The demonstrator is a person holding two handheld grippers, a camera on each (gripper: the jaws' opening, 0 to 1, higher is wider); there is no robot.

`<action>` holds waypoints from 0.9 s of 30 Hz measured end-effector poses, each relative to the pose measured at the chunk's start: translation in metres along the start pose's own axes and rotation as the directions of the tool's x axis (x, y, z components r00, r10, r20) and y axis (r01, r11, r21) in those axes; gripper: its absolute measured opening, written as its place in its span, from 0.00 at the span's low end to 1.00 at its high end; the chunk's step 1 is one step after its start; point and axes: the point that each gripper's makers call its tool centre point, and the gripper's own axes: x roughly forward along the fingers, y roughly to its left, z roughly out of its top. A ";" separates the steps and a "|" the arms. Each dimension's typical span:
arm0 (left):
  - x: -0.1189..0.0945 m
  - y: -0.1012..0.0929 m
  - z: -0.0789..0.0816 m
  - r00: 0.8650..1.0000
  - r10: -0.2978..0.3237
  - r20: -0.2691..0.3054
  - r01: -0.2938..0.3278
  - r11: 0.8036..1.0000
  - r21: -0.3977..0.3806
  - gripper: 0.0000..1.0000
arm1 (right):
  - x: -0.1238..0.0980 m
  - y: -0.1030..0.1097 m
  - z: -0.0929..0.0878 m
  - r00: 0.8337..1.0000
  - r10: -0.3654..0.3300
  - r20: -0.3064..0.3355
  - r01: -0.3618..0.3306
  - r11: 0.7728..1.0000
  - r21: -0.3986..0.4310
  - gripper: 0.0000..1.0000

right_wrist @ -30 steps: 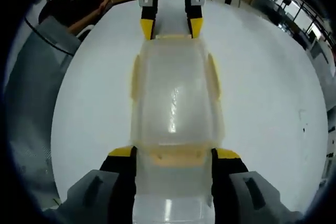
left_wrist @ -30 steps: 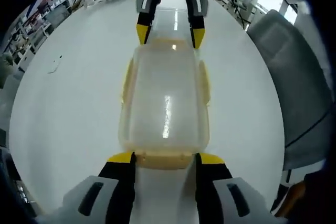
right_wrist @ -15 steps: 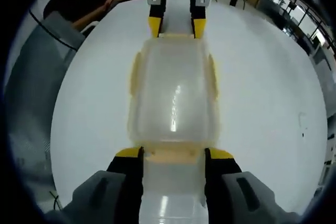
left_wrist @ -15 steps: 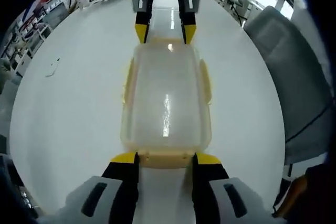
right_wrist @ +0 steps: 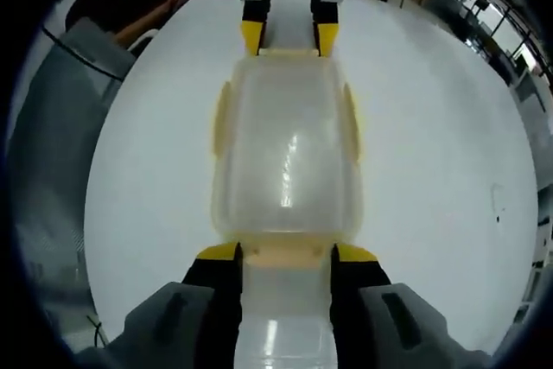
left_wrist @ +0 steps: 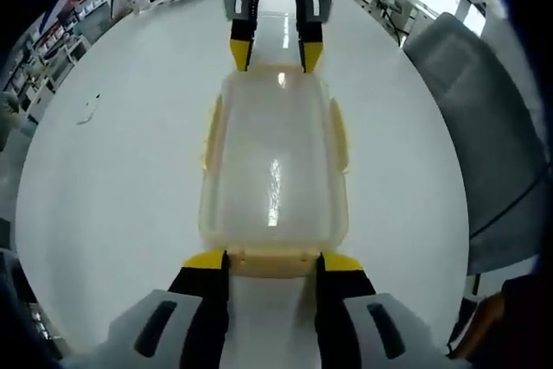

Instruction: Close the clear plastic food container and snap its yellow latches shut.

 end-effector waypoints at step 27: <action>-0.001 -0.005 -0.002 0.999 0.004 -0.048 -0.006 0.999 -0.034 0.33 | -0.001 0.005 0.003 0.999 -0.008 -0.039 0.006 0.999 -0.041 0.35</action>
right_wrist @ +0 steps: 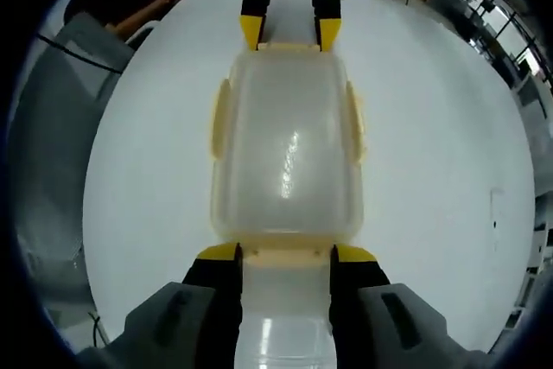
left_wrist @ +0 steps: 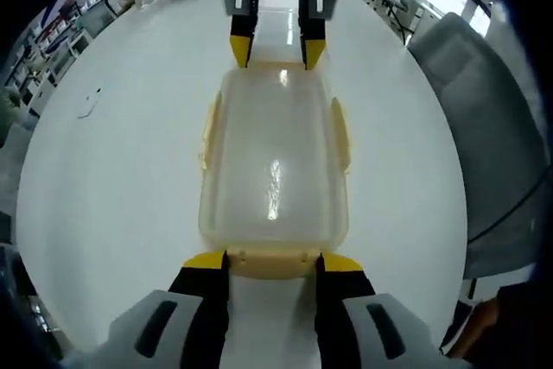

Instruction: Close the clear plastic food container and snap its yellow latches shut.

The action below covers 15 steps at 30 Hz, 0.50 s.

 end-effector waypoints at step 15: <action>-0.035 -0.007 0.012 0.999 0.040 -0.009 -0.040 0.998 -0.042 0.33 | -0.038 0.002 0.012 0.996 -0.014 0.090 0.017 0.999 -0.031 0.35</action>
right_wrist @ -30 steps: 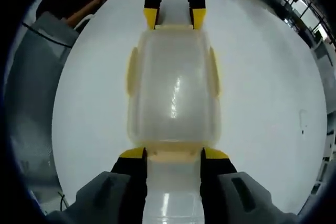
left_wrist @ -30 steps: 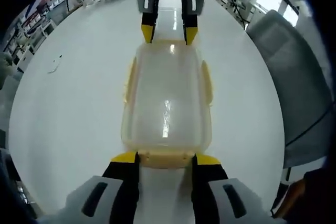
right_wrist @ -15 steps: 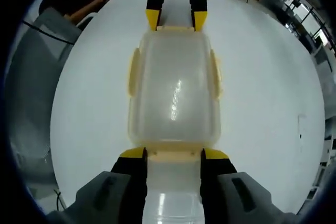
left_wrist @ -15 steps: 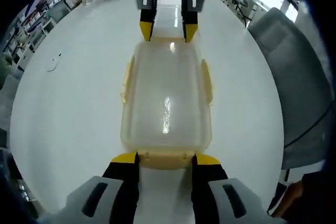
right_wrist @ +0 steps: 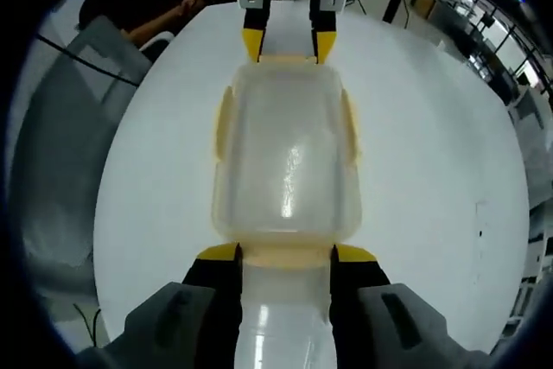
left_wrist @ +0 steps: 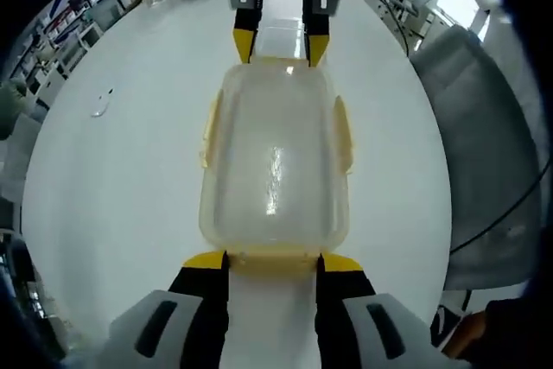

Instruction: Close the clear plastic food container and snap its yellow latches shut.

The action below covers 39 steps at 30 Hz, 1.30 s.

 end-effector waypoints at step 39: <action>0.015 -0.023 0.176 0.998 -0.013 0.056 0.008 0.997 0.080 0.33 | -0.102 0.023 -0.145 0.998 -0.067 -0.020 0.068 0.997 0.046 0.35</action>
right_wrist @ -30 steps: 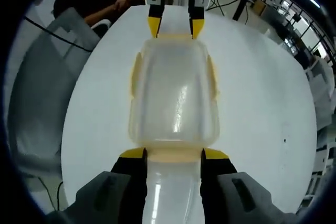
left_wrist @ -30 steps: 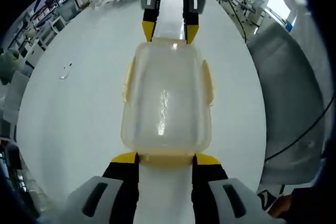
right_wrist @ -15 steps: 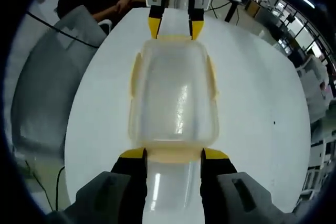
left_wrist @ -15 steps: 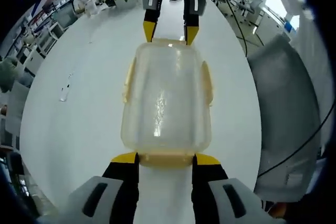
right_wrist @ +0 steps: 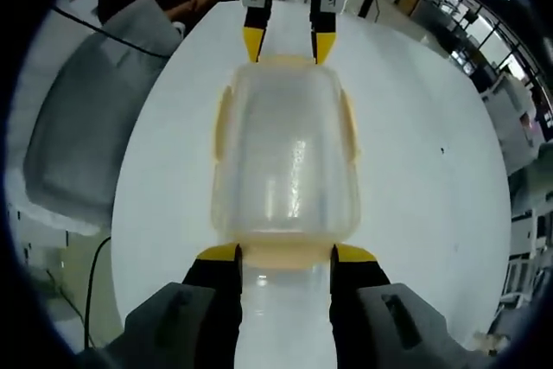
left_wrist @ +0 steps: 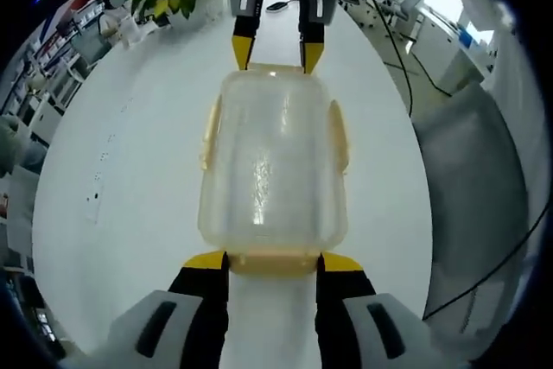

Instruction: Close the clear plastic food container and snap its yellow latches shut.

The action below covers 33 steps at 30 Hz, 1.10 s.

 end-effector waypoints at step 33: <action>0.045 -0.002 0.052 0.994 -0.065 -0.086 0.066 0.998 0.013 0.34 | -0.001 0.006 -0.067 0.999 0.033 0.000 -0.032 0.998 0.045 0.36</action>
